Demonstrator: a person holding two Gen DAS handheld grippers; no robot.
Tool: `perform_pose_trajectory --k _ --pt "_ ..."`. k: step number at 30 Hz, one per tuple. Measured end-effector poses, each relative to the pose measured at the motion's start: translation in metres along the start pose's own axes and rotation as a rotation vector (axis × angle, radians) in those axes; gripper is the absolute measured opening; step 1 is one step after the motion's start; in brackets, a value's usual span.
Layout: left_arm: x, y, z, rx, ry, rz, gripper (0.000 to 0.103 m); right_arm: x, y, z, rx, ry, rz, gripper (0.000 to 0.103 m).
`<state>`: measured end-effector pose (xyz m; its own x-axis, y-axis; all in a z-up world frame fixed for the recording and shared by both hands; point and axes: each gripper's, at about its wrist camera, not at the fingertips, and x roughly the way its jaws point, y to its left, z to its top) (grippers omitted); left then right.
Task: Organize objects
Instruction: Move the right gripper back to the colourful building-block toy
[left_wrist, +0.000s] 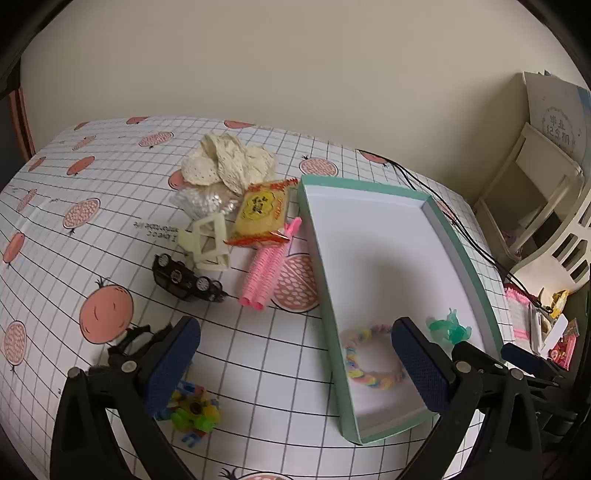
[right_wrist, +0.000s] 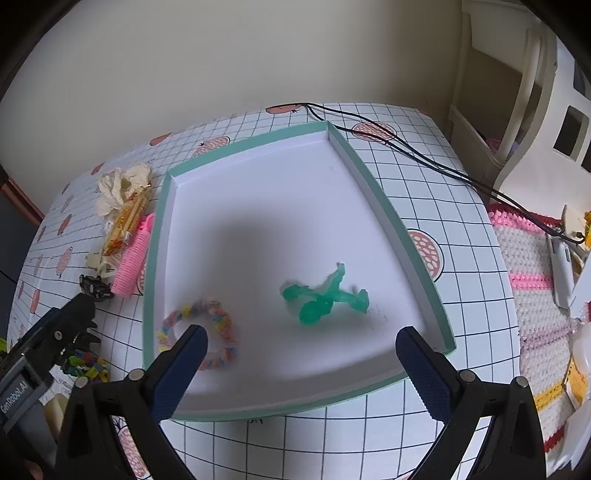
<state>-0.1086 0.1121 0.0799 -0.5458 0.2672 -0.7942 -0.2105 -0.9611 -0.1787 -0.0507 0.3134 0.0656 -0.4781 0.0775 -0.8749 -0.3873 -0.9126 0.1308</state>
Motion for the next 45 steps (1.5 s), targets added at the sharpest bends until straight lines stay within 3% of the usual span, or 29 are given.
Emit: perform_pose_trajectory --k 8,19,25,39,45 --pt "-0.016 0.037 0.008 -0.044 -0.017 0.008 0.103 -0.01 0.027 0.003 0.016 -0.047 0.074 0.103" --pt "-0.028 0.115 0.012 -0.168 0.007 0.058 0.103 -0.018 0.09 -0.001 -0.079 -0.076 0.176 0.103" --pt "-0.016 0.147 0.009 -0.235 0.11 0.102 0.103 -0.011 0.128 -0.007 -0.154 -0.042 0.222 0.103" --pt "-0.008 0.179 0.005 -0.288 0.183 0.158 0.103 0.024 0.202 -0.039 -0.385 0.142 0.282 0.103" --pt "-0.002 0.177 0.003 -0.278 0.209 0.159 0.103 0.037 0.211 -0.05 -0.458 0.178 0.185 0.101"
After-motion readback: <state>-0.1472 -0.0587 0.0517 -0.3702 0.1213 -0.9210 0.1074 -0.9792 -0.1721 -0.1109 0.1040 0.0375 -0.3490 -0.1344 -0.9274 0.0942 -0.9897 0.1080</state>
